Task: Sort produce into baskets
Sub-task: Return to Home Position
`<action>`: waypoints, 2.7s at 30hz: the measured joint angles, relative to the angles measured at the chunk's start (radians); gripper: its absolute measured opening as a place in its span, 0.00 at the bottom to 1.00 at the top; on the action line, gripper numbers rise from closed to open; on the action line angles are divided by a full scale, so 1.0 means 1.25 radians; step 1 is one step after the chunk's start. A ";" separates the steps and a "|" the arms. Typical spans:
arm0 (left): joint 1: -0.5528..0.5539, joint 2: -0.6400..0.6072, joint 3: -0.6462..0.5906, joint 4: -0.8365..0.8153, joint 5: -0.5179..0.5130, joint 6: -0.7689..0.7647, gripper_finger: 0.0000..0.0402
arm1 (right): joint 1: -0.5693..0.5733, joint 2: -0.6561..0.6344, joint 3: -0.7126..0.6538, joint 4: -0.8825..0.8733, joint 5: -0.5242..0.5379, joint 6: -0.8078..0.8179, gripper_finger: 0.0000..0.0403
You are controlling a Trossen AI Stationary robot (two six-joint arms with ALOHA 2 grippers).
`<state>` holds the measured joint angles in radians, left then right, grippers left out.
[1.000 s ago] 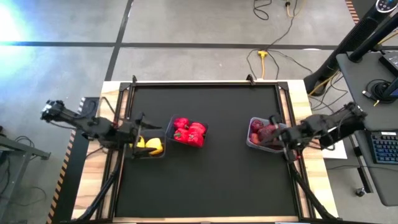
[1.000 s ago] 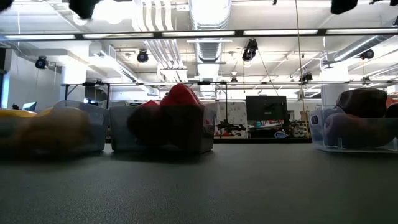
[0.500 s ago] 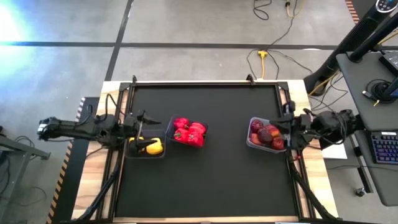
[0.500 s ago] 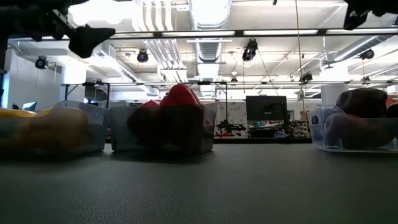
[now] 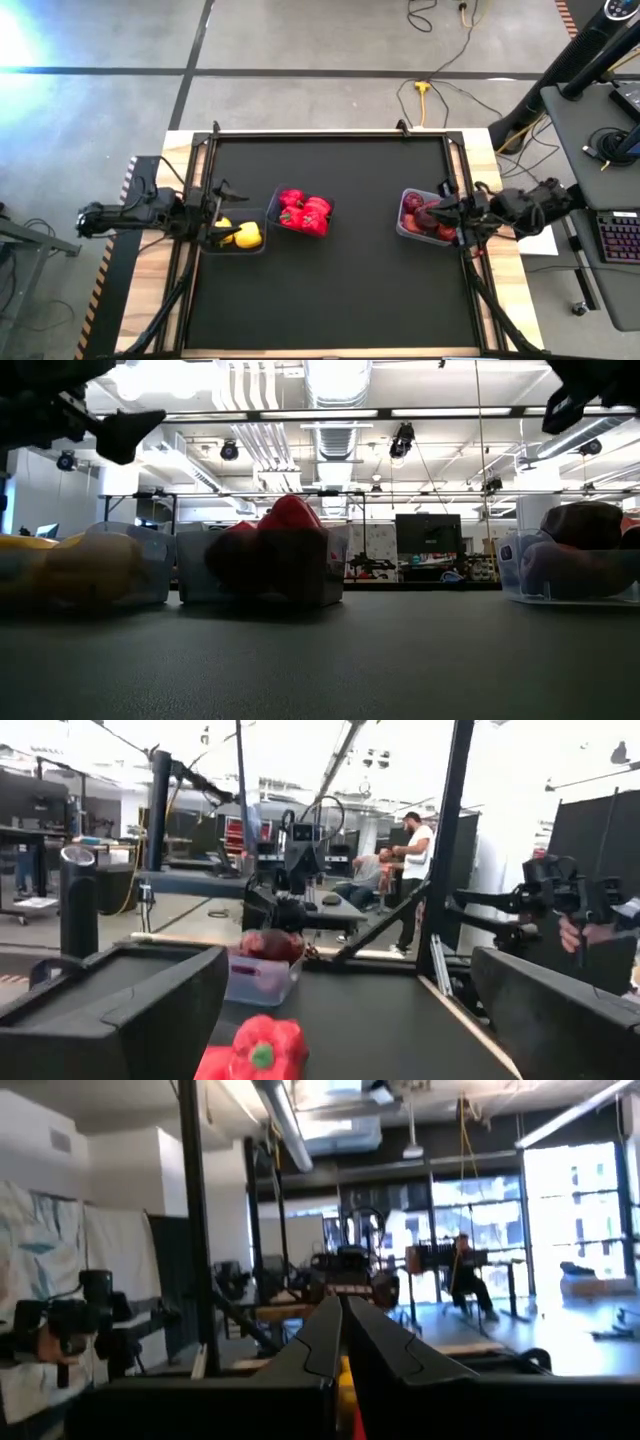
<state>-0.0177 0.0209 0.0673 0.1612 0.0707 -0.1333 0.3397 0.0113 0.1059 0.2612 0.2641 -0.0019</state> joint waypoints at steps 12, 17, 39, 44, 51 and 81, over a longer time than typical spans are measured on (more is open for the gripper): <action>0.001 -0.017 -0.046 -0.091 0.056 0.000 0.99 | 0.000 -0.008 -0.075 0.032 0.068 0.033 0.03; 0.001 -0.016 -0.046 -0.097 0.053 0.012 0.99 | 0.000 -0.007 -0.075 0.010 0.108 0.027 0.03; -0.001 0.028 -0.042 -0.103 0.054 0.007 0.99 | 0.000 0.098 -0.075 -0.059 0.139 0.008 0.03; -0.001 0.034 -0.034 -0.103 0.055 0.007 0.99 | 0.000 0.103 -0.075 -0.060 0.139 0.008 0.03; -0.001 0.040 -0.028 -0.102 0.055 0.007 0.99 | 0.000 0.103 -0.076 -0.060 0.139 0.008 0.03; -0.001 0.041 -0.028 -0.100 0.054 0.007 0.99 | 0.000 0.103 -0.076 -0.060 0.139 0.007 0.03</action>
<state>-0.0187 0.0727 0.0319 0.0366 0.1387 -0.1249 0.3397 0.1402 0.0109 0.1867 0.4381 0.0074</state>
